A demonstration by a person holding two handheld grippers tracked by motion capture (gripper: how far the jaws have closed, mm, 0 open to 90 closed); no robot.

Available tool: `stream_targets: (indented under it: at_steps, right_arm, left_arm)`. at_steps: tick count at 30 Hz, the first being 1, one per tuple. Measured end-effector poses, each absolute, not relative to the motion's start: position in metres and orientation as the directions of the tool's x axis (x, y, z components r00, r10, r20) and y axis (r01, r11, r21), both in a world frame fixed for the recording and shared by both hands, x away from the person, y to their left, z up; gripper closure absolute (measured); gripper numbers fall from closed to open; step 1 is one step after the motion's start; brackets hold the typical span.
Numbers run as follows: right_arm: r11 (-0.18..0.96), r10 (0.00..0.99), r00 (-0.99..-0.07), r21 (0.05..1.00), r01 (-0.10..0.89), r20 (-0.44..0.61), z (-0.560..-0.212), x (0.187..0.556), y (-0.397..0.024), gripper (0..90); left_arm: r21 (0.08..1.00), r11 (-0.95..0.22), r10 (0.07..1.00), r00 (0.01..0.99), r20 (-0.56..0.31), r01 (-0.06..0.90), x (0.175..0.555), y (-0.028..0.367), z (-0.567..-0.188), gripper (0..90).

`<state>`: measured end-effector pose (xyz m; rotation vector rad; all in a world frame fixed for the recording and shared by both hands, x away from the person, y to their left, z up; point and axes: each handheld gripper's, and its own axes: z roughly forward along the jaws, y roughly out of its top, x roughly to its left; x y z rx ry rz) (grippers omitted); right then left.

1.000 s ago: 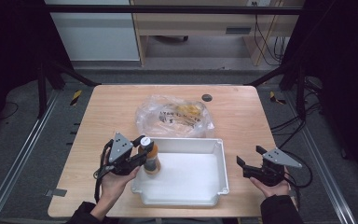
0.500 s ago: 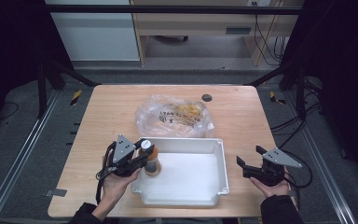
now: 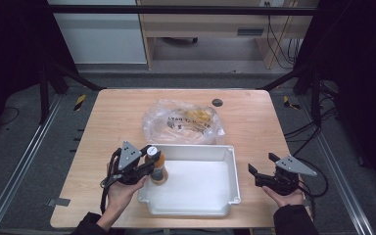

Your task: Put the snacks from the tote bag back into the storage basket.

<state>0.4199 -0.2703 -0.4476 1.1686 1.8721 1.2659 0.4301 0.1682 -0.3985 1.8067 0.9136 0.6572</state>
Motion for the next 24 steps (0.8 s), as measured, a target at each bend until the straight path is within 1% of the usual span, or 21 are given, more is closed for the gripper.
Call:
stream_targets:
  at_steps: [15, 18, 24]
  right_arm:
    - [0.162, 0.898, -0.440, 0.927, 0.338, 0.004, -0.4478, 0.4196, -0.2702, 13.8]
    - [0.162, 0.898, -0.440, 0.927, 0.339, 0.004, -0.4477, 0.4195, -0.2702, 13.7]
    - [0.162, 0.898, -0.439, 0.927, 0.339, 0.004, -0.4477, 0.4193, -0.2703, 13.6]
  left_arm:
    - [0.932, -0.232, 0.818, 0.575, 0.031, 0.280, 0.4289, 0.1667, -0.4019, 58.0]
    - [0.939, -0.219, 0.816, 0.577, 0.028, 0.265, 0.4276, 0.1688, -0.3989, 55.6]
    - [0.946, -0.193, 0.807, 0.591, 0.003, 0.259, 0.4252, 0.1760, -0.3930, 46.6]
